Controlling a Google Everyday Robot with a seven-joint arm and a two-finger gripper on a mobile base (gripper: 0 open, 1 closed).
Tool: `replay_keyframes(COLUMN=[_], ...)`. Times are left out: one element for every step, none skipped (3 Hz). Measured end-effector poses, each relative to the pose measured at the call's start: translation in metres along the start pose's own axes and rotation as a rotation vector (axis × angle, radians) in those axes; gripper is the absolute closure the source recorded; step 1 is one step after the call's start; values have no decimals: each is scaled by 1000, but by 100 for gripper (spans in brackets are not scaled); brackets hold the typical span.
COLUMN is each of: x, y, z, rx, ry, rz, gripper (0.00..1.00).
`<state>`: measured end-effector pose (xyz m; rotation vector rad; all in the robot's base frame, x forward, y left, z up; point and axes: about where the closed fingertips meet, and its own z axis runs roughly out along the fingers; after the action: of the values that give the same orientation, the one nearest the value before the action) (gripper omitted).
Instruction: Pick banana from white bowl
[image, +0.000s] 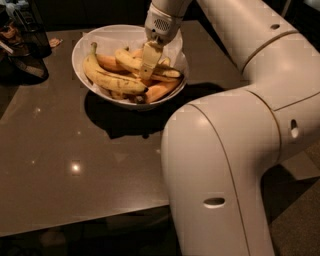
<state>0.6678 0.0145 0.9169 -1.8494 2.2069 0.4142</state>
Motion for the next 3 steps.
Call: replay_keyframes(x=[-3, -2, -1], y=[3, 21, 48], z=[-12, -33, -46], rx=[65, 152, 226], ry=[-36, -57, -68], rz=[-23, -71, -147], gripper=[100, 100, 100])
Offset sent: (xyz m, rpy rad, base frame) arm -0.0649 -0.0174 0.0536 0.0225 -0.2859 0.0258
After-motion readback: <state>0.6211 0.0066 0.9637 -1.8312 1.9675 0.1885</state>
